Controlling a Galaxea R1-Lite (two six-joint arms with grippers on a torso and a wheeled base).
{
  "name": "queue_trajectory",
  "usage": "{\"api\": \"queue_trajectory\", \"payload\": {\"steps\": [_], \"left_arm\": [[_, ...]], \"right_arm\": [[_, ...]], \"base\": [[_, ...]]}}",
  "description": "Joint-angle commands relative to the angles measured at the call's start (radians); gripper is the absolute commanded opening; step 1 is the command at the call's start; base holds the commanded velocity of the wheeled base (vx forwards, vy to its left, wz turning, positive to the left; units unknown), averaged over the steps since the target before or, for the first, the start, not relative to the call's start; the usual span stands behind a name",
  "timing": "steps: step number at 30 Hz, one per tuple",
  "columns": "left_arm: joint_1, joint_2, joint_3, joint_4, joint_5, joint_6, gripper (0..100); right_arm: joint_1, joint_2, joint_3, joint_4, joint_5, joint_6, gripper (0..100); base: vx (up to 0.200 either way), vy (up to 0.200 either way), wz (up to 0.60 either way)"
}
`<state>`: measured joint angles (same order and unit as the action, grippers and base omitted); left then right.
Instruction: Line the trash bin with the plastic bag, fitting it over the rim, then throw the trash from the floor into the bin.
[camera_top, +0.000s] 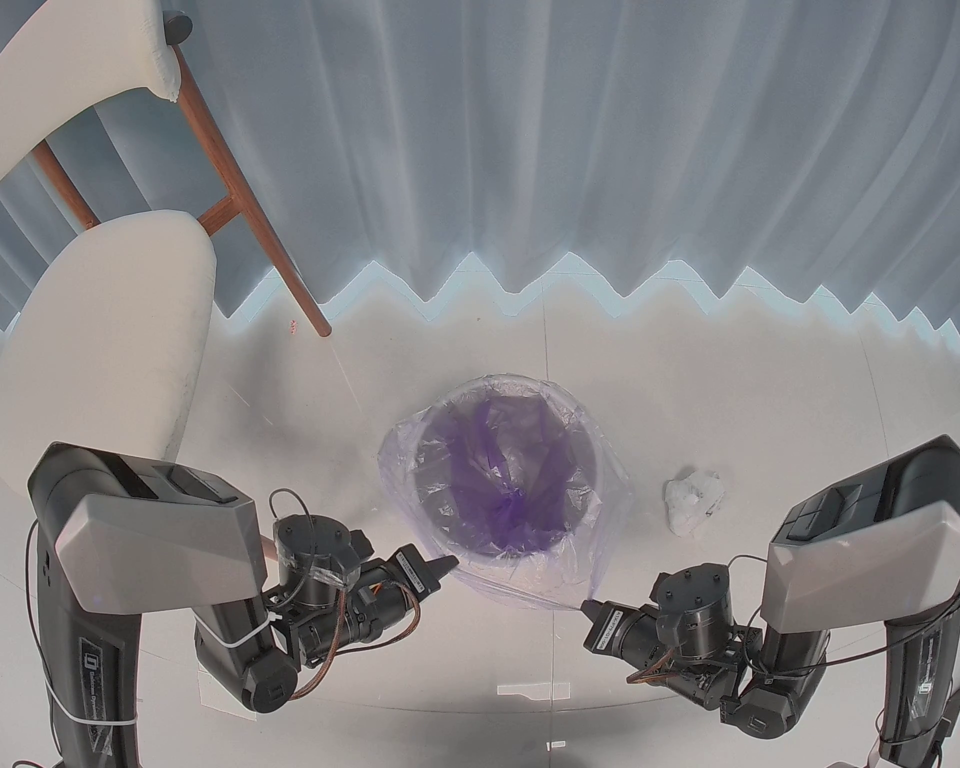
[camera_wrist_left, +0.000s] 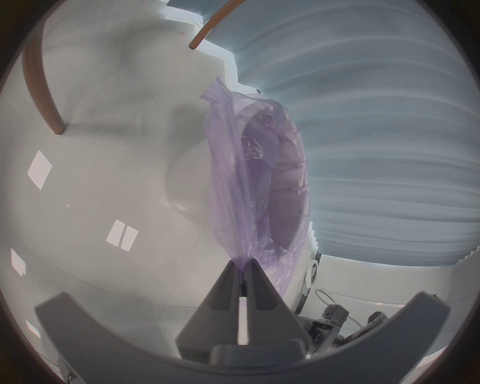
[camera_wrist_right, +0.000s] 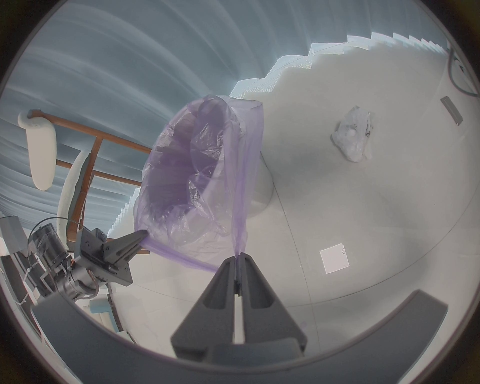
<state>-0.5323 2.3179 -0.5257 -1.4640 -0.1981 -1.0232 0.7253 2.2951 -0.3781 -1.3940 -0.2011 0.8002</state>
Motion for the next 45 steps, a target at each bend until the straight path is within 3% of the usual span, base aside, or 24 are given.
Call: {"api": "queue_trajectory", "payload": {"steps": [1,7,17,23,24,27,28,33,39,42,43,45], "left_arm": [[-0.001,0.003,0.059,-0.019,0.023,0.026,0],[0.003,0.035,0.170,-0.085,0.066,0.060,0],[0.057,0.129,0.053,-0.084,0.082,0.064,0],[0.058,0.130,0.052,-0.082,0.082,0.072,0],[0.058,0.127,0.055,-0.082,0.080,0.072,0],[0.058,0.121,0.069,-0.082,0.072,0.071,0],[0.058,0.121,0.070,-0.084,0.078,0.071,100],[0.043,0.034,0.104,-0.085,0.124,0.069,100],[0.018,-0.365,0.296,-0.084,0.123,0.072,100],[0.025,-0.451,0.345,-0.084,0.123,0.072,100],[0.045,-0.584,0.426,-0.084,0.128,0.072,100],[0.064,-0.657,0.458,-0.084,0.131,0.072,100]], "right_arm": [[-0.001,0.024,-0.004,0.000,-0.008,-0.001,0],[-0.001,0.072,-0.021,-0.034,-0.009,-0.006,0],[-0.060,0.222,-0.194,-0.025,-0.009,-0.056,0],[-0.072,0.231,-0.231,-0.017,-0.008,-0.059,0],[-0.072,0.231,-0.231,-0.017,-0.008,-0.058,100],[-0.072,0.230,-0.225,-0.022,-0.008,-0.058,100],[-0.069,0.221,-0.214,-0.029,-0.008,-0.055,100],[-0.049,0.081,-0.111,-0.033,-0.006,-0.052,100],[-0.004,-0.183,0.136,-0.037,0.000,-0.045,100],[-0.012,-0.232,0.173,-0.039,0.000,-0.035,100],[-0.055,-0.312,0.209,-0.037,-0.006,-0.010,100],[-0.096,-0.356,0.223,-0.034,-0.006,-0.012,100]], "base": [[0.000,0.000,0.00],[0.000,0.000,0.00],[0.000,0.000,0.00],[0.000,0.000,0.00],[0.000,0.000,0.00],[0.000,0.000,0.00],[0.000,0.000,0.00],[0.000,0.000,0.00],[0.000,0.000,0.00],[0.000,0.000,0.00],[0.000,0.000,0.00],[0.000,0.000,0.00]]}}
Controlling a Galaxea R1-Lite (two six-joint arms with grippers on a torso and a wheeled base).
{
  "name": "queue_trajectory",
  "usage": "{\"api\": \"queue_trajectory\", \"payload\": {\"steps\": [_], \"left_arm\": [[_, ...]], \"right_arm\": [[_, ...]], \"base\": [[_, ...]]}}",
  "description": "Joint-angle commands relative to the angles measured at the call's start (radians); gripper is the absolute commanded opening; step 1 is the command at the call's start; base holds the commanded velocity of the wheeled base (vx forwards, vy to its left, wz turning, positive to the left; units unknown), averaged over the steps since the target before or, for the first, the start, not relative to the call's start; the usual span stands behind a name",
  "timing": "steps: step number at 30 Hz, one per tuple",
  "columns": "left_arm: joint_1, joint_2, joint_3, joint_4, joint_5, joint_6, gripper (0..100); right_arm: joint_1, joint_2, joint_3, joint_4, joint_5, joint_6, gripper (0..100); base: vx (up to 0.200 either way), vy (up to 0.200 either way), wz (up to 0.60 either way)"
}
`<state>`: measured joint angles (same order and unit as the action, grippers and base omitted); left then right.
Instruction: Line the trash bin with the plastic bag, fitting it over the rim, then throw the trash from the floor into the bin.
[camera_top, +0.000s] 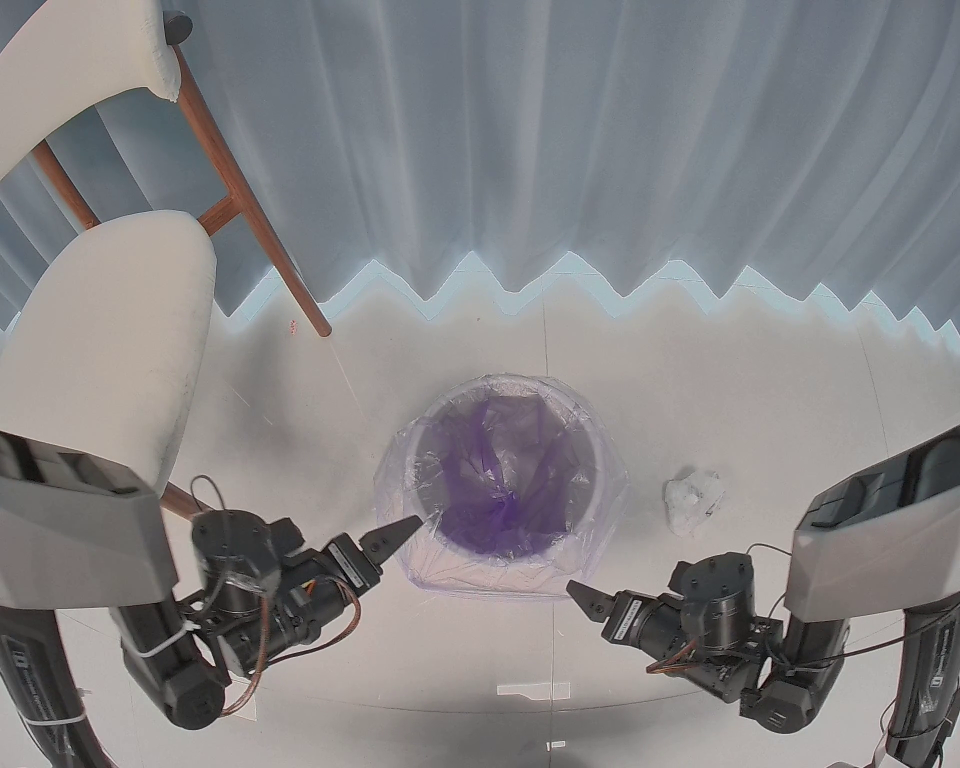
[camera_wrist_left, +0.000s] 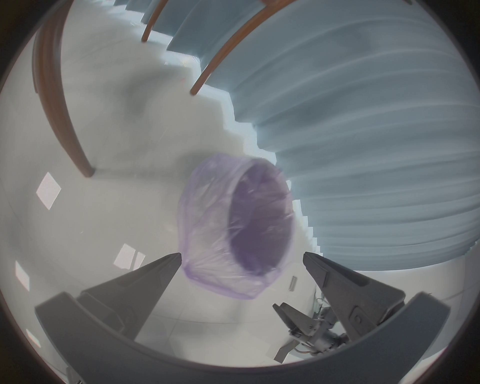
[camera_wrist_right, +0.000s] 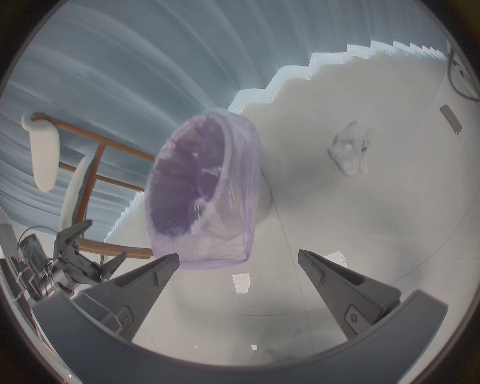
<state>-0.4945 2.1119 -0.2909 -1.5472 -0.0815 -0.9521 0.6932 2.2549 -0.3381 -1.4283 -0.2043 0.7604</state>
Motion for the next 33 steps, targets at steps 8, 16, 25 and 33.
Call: {"api": "queue_trajectory", "payload": {"steps": [8,16,25,33], "left_arm": [[0.172,-0.690,0.289,0.068,0.019,0.036,100],[0.306,-0.865,0.289,0.269,-0.038,0.200,100],[0.326,-0.975,0.288,0.389,-0.072,0.200,100],[0.324,-0.984,0.289,0.391,-0.069,0.210,100]], "right_arm": [[-0.374,-0.456,0.183,0.043,0.069,-0.035,100],[-0.583,-0.472,0.177,0.048,0.177,-0.145,100],[-0.610,-0.457,0.183,0.049,0.203,-0.217,100],[-0.603,-0.471,0.228,0.040,0.200,-0.247,100]], "base": [[0.000,0.000,0.00],[0.000,0.000,0.00],[0.000,-0.089,0.00],[0.000,-0.200,0.00]]}}
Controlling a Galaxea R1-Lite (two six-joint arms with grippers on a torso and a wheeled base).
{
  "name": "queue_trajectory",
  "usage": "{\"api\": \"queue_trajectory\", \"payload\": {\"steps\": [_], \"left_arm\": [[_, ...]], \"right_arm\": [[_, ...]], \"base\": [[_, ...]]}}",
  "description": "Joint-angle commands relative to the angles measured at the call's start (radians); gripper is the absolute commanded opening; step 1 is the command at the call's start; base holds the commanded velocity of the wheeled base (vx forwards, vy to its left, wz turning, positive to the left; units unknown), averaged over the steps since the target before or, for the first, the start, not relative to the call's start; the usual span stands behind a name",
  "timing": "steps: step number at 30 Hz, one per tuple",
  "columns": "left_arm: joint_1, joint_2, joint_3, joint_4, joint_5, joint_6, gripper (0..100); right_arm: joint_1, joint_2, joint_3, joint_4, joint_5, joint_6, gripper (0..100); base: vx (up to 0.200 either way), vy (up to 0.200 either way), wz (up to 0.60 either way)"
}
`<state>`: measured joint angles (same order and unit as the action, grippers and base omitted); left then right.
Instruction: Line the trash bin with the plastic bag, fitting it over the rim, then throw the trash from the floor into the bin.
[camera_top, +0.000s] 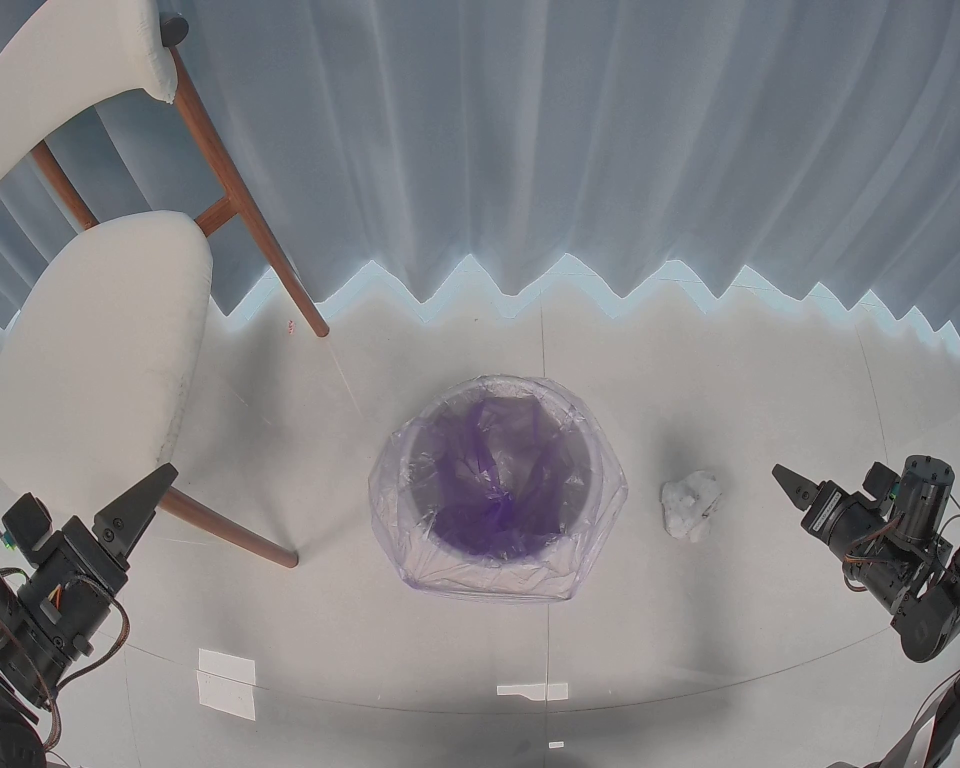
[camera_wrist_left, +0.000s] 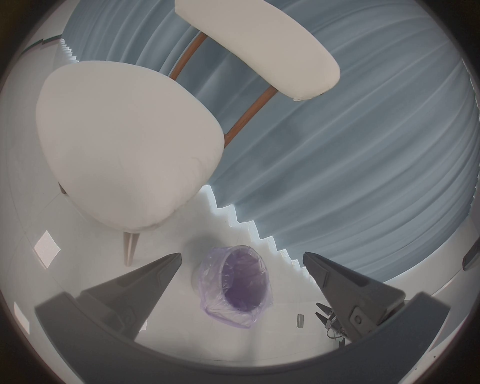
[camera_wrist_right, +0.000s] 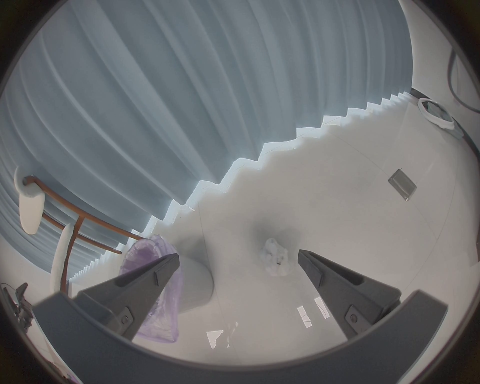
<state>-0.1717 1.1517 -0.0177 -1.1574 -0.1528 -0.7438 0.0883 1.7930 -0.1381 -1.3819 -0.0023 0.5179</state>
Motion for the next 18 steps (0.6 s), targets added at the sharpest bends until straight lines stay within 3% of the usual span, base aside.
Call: {"api": "queue_trajectory", "payload": {"steps": [1,6,12,18], "left_arm": [[0.001,-0.024,0.016,0.001,0.002,0.003,100],[-0.003,-0.067,0.016,0.016,0.012,0.006,100],[0.004,-0.130,0.018,0.114,0.021,0.008,100],[0.009,-0.145,0.018,0.214,0.061,0.040,100]], "right_arm": [[0.002,-0.009,0.031,-0.008,-0.002,-0.006,100],[0.041,-0.017,0.075,-0.011,-0.005,-0.021,100],[0.223,-0.001,0.095,-0.008,-0.005,-0.009,100],[0.369,0.148,-0.025,-0.012,-0.044,0.087,100]], "base": [[0.000,0.000,0.00],[0.000,0.000,0.00],[0.000,0.000,0.00],[0.000,0.000,0.00]]}}
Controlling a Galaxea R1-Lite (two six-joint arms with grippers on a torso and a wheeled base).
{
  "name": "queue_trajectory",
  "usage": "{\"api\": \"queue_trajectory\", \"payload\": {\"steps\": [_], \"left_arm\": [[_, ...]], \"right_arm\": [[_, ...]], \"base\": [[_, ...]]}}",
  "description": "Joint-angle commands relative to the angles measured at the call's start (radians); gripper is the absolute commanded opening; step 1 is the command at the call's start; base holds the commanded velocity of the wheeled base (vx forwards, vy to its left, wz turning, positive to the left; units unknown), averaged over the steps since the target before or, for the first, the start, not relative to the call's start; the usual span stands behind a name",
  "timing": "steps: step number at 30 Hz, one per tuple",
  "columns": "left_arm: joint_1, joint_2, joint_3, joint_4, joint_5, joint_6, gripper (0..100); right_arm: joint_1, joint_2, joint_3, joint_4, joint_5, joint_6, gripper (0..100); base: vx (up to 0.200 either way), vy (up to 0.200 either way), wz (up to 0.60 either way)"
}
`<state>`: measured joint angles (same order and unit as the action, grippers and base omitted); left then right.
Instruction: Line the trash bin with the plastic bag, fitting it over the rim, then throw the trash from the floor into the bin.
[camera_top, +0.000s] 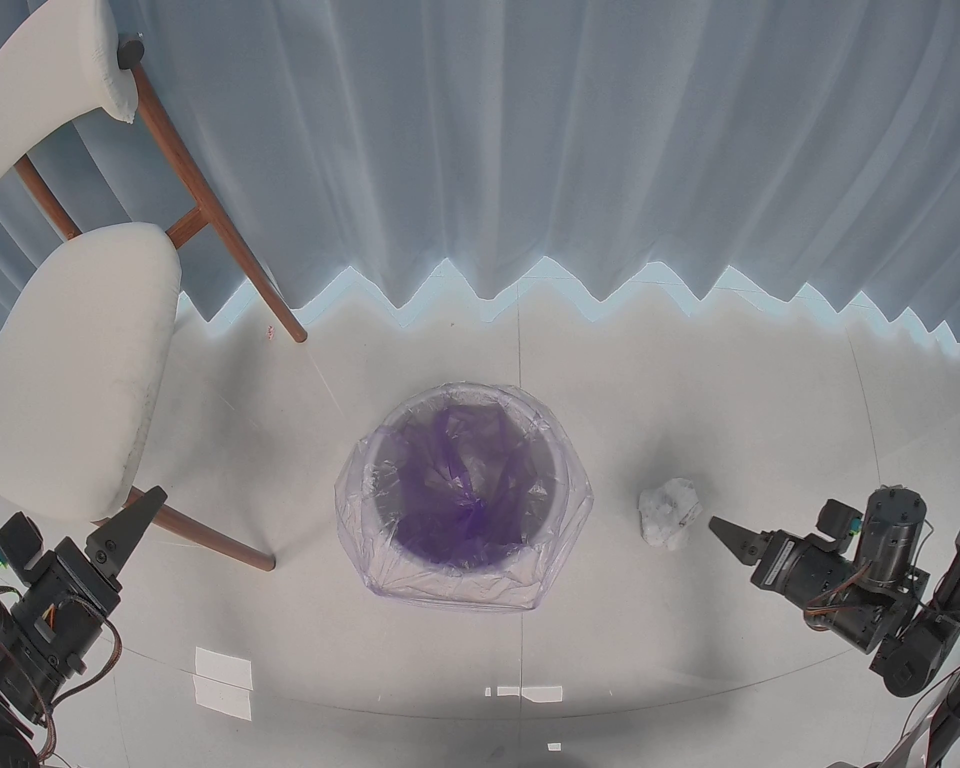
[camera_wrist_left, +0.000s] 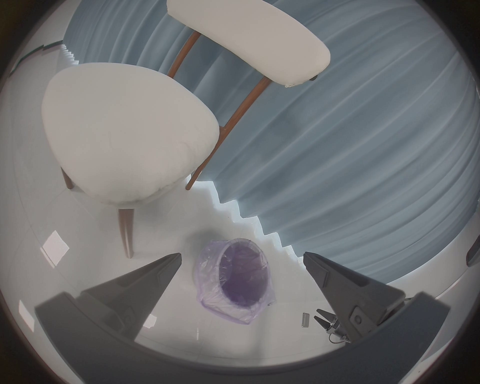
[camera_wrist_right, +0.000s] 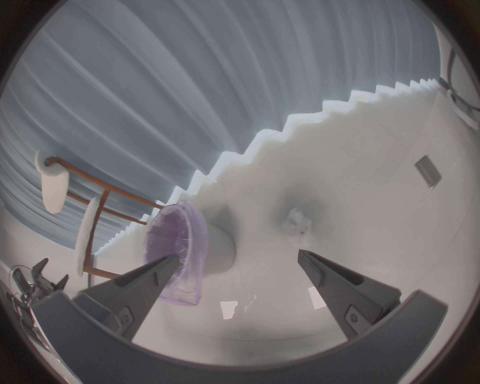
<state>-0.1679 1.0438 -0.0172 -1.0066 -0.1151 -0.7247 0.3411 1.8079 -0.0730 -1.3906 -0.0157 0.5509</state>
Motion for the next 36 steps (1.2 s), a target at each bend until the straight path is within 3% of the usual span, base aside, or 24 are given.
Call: {"api": "queue_trajectory", "payload": {"steps": [1,5,9,26,27,36], "left_arm": [[0.008,-0.039,0.017,0.077,0.026,0.027,100],[0.034,-0.036,0.017,0.094,0.023,0.057,100],[0.053,-0.030,0.017,0.092,0.018,0.087,100],[0.096,-0.008,0.017,0.095,0.015,0.080,100],[0.097,-0.008,0.017,0.095,0.015,0.079,100],[0.103,0.012,0.017,0.092,0.015,0.080,100]], "right_arm": [[0.136,0.172,-0.116,-0.005,-0.047,0.066,100],[0.200,0.337,-0.206,-0.082,-0.102,0.098,100],[0.210,0.461,-0.288,-0.139,-0.128,0.095,100],[0.165,0.645,-0.604,-0.125,-0.133,0.101,100],[0.161,0.651,-0.622,-0.123,-0.133,0.101,0],[0.156,0.700,-0.751,-0.053,-0.132,0.101,0]], "base": [[0.000,0.000,0.00],[0.000,0.000,0.00],[0.000,0.000,0.00],[0.000,0.000,0.00],[0.000,0.000,0.00],[0.000,0.000,0.00]]}}
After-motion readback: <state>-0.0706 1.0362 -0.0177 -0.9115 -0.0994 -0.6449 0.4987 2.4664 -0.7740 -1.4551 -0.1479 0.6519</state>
